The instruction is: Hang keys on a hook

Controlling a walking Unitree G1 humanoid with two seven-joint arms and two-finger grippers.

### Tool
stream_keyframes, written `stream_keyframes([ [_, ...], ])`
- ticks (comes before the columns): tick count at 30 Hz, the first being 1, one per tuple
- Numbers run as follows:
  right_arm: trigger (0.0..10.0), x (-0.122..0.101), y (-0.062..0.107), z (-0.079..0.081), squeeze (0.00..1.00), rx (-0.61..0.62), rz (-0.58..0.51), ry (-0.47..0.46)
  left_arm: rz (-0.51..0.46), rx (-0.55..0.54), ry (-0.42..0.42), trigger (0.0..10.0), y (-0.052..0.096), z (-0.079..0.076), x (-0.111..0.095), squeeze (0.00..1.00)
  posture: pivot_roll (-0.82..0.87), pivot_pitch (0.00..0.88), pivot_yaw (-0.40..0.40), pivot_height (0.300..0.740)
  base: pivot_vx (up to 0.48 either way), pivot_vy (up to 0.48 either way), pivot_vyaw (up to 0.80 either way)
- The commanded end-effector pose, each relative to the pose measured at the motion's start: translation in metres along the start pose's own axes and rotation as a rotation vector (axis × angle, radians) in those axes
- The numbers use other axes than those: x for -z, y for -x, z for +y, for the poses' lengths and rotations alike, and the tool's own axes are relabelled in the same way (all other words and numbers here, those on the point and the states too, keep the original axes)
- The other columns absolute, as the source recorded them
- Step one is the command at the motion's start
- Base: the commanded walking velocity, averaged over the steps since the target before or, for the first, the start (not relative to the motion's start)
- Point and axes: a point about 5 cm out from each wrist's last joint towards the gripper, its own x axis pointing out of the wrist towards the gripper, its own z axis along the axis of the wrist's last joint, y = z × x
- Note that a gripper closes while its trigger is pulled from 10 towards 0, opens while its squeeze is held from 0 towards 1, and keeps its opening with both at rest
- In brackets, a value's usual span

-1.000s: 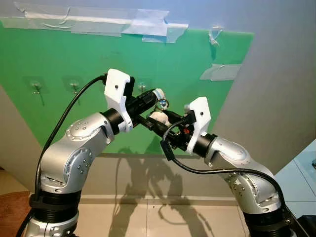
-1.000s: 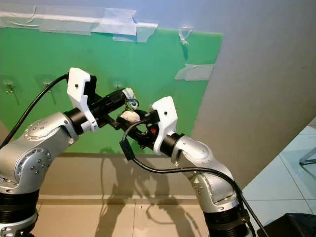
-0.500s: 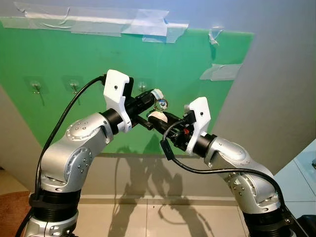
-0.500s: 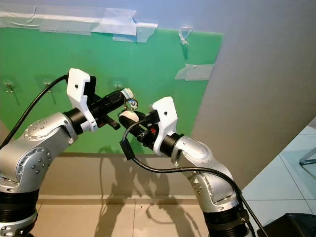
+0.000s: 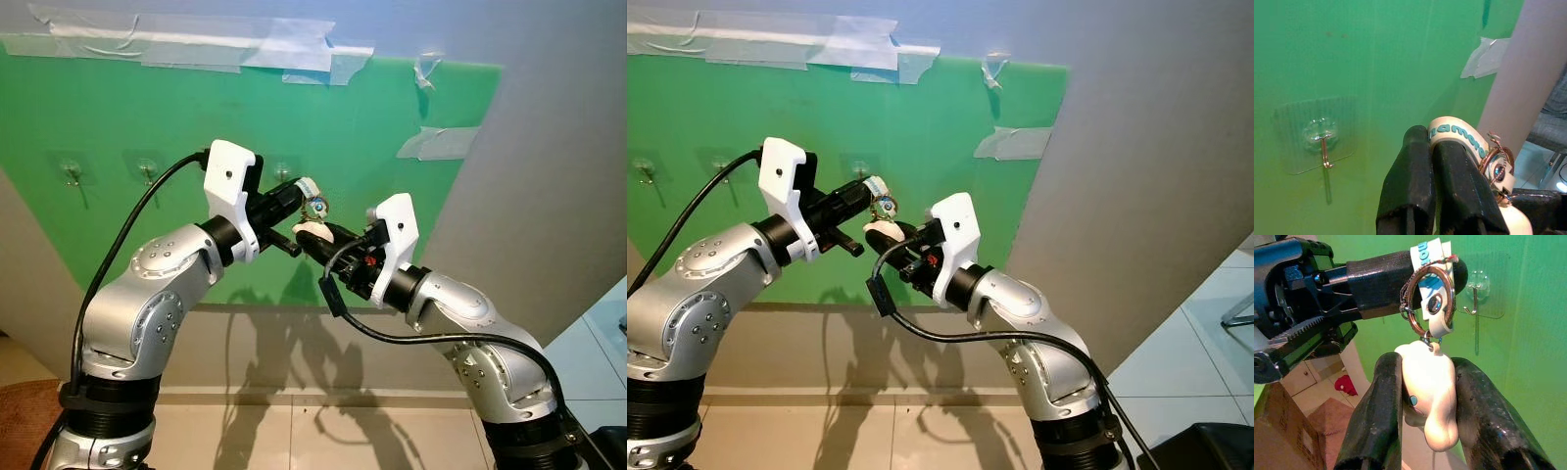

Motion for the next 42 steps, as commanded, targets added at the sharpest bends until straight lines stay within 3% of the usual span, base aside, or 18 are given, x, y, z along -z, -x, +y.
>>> stream_keyframes([
  [1,0.0,-0.001,0.001,-0.004,0.0,0.006,-0.003,0.007,-0.006,-0.028,-0.024,1.2,-0.001,0.003,-0.003,0.0,0.0,0.0,-0.001,0.74,0.0,0.0,0.0],
  [2,0.0,-0.001,0.001,-0.004,0.0,0.005,-0.003,0.008,-0.004,-0.037,-0.028,4.5,-0.001,0.004,-0.003,0.0,0.0,0.0,-0.001,0.74,0.0,0.0,0.0],
  [3,0.0,-0.001,0.001,-0.005,0.0,0.005,-0.003,0.009,-0.004,-0.048,-0.026,10.0,-0.001,0.005,-0.003,0.0,0.0,0.0,-0.001,0.74,0.0,0.0,0.0],
  [5,0.0,-0.001,0.0,-0.005,0.0,0.004,-0.003,0.009,-0.003,-0.058,-0.022,10.0,-0.002,0.007,-0.003,0.0,0.0,0.0,-0.001,0.74,0.0,0.0,0.0],
  [6,0.0,-0.001,0.0,-0.005,0.0,0.004,-0.003,0.009,-0.004,-0.059,-0.022,10.0,-0.002,0.007,-0.003,1.0,0.0,0.0,-0.001,0.74,0.0,0.0,0.0],
  [19,0.0,-0.002,0.001,-0.006,0.0,-0.001,-0.001,0.03,0.013,-0.066,-0.032,10.0,-0.001,0.009,0.0,1.0,-0.01,0.0,-0.001,0.74,0.0,0.0,0.0],
  [21,0.0,-0.002,0.002,-0.006,0.0,0.0,-0.001,0.033,0.024,-0.077,-0.048,10.0,0.0,0.011,0.001,1.0,0.0,0.0,-0.002,0.74,0.0,0.0,0.0],
  [24,0.0,-0.002,0.003,-0.009,0.0,0.004,0.002,0.04,0.116,-0.172,-0.186,10.0,0.006,0.031,0.008,1.0,0.0,0.0,-0.006,0.74,0.0,0.0,0.0],
  [26,0.0,-0.002,0.003,-0.009,0.0,0.004,0.002,0.041,0.137,-0.193,-0.219,10.0,0.007,0.035,0.01,1.0,0.0,0.0,-0.006,0.74,0.0,0.0,0.0],
  [35,0.0,-0.002,0.003,-0.01,0.0,-0.004,0.009,0.056,0.133,-0.243,-0.216,10.0,0.009,0.043,0.008,1.0,0.0,0.0,-0.006,0.74,0.0,0.0,0.0],
  [39,0.0,-0.002,0.005,-0.017,0.0,-0.028,0.055,0.142,0.131,-0.243,-0.225,10.0,0.007,0.044,0.008,1.0,-0.01,0.0,-0.006,0.74,0.0,0.0,0.0],
  [42,0.0,-0.002,0.008,-0.024,0.0,-0.091,0.137,0.313,0.13,-0.242,-0.228,10.0,0.007,0.043,0.008,1.0,-0.01,0.0,-0.004,0.74,0.0,0.0,0.0],
])
